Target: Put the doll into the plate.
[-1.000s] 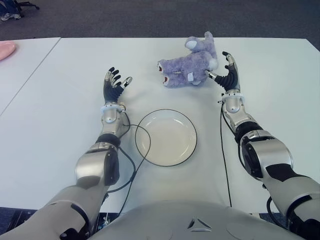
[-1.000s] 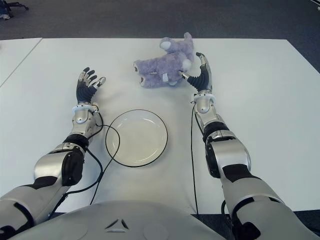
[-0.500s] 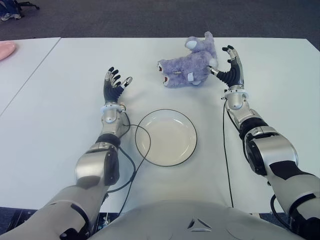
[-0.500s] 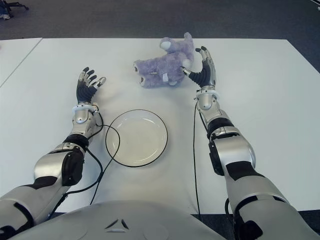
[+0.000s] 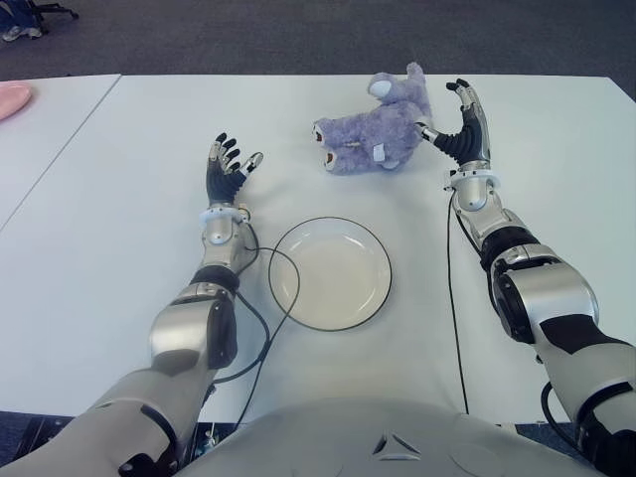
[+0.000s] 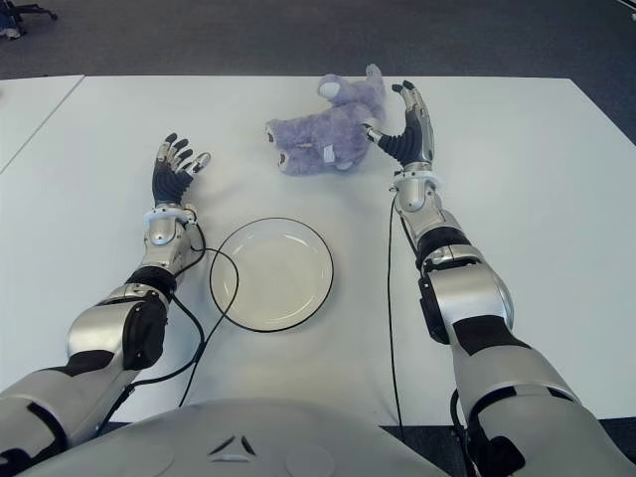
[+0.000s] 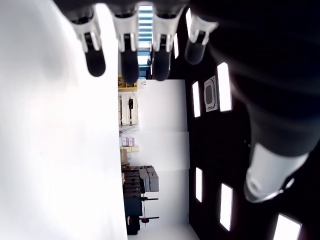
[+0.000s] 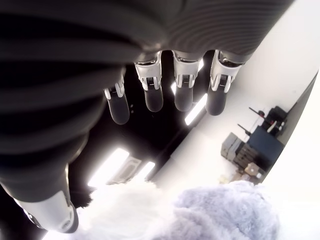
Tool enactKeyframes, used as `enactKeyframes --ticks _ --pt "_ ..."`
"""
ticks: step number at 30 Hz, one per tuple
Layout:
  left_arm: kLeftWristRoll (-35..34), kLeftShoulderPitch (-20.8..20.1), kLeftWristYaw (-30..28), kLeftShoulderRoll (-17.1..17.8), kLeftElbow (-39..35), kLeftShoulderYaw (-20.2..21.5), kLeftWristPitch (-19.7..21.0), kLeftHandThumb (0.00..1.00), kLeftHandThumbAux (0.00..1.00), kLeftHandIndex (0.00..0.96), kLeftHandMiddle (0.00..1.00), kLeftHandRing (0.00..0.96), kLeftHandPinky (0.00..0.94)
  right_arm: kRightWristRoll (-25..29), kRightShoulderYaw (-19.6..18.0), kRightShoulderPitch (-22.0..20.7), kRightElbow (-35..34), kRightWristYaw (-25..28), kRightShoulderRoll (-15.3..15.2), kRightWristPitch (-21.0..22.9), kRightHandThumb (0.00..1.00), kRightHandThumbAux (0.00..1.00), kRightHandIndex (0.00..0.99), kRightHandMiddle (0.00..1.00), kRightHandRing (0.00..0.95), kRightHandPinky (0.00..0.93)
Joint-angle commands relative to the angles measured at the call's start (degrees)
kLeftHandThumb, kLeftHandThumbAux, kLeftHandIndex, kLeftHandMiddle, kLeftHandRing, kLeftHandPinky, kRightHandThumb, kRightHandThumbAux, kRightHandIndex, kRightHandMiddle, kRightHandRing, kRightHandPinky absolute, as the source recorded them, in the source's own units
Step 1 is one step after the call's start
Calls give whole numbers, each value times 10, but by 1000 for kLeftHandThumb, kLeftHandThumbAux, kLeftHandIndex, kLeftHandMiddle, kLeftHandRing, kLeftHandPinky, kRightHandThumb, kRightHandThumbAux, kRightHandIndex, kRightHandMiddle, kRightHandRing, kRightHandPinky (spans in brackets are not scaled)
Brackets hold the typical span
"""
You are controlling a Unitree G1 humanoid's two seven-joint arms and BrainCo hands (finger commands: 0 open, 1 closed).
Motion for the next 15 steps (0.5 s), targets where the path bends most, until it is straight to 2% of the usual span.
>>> enactKeyframes --ticks 1,10,15 --pt "-1 114 -4 -34 75 -3 89 0 685 102 155 153 167 -18 16 -18 9 14 -2 23 249 713 108 0 17 70" --pt "-7 114 -13 -35 75 2 84 0 680 106 157 158 174 -19 23 -30 9 24 8 36 314 737 101 0 13 105" --pt "-9 114 -13 -36 75 4 84 0 673 108 157 159 170 -15 21 -34 9 28 20 46 402 749 106 0 17 114"
